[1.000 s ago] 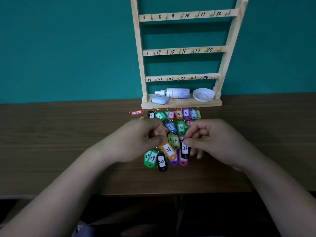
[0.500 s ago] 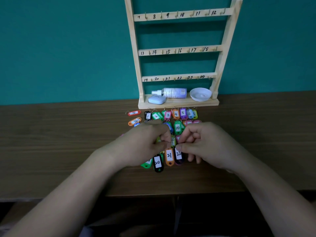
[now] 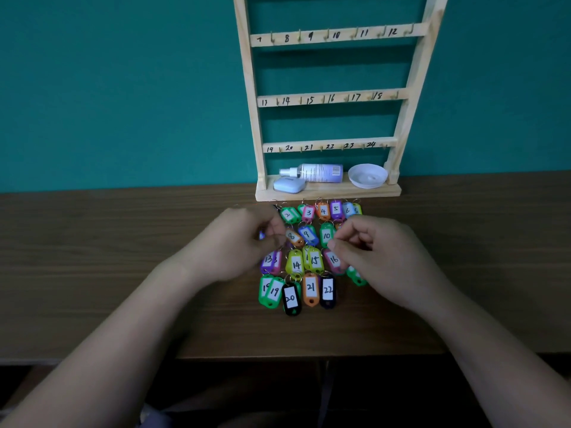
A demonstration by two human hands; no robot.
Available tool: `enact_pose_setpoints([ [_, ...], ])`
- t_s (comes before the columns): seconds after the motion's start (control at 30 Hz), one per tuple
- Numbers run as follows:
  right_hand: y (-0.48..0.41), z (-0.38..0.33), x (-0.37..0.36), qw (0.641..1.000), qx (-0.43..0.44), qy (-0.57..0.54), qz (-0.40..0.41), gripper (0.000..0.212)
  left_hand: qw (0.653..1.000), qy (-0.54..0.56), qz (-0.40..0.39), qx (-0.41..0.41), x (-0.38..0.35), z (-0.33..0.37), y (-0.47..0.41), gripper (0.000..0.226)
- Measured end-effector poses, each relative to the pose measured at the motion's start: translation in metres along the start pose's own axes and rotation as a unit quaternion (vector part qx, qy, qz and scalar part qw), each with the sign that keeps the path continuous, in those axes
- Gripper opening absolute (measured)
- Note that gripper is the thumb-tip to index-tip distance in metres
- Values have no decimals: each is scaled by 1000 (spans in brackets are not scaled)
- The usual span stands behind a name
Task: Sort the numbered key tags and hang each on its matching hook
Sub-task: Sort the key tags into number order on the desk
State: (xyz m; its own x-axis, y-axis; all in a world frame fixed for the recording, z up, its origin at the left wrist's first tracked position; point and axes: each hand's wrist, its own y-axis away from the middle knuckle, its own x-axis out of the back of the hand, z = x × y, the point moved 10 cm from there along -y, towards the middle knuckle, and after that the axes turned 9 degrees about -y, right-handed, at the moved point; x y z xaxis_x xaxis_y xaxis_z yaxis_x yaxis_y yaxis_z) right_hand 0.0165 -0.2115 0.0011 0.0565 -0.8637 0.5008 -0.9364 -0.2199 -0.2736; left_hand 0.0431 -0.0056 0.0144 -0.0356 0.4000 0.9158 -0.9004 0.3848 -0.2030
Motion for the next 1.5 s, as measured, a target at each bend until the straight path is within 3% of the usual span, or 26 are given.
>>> enact_pose_setpoints([
  [0.2, -1, -5, -2, 1000, 26, 1, 16, 12, 994, -35, 30, 100, 28, -55, 2, 5],
  [0.37, -4, -7, -9, 999, 39, -6, 20, 11, 983, -57, -31, 174, 32, -95, 14, 8],
  [0.6, -7, -6, -12, 998, 47, -11, 37, 12, 972, -62, -105, 200, 20, -109, 24, 26],
  [0.87, -8, -6, -16, 997, 58, -20, 42, 14, 982, -52, 39, 175, 25, -93, 2, 16],
  [1.33, -9, -6, -17, 997, 64, -18, 40, 13, 982, -38, 39, 183, 3, -90, -20, 11],
  [1.5, -8, -5, -18, 997, 60, -24, 35, 10, 970, 45, 86, 225, 28, -116, -22, 8],
])
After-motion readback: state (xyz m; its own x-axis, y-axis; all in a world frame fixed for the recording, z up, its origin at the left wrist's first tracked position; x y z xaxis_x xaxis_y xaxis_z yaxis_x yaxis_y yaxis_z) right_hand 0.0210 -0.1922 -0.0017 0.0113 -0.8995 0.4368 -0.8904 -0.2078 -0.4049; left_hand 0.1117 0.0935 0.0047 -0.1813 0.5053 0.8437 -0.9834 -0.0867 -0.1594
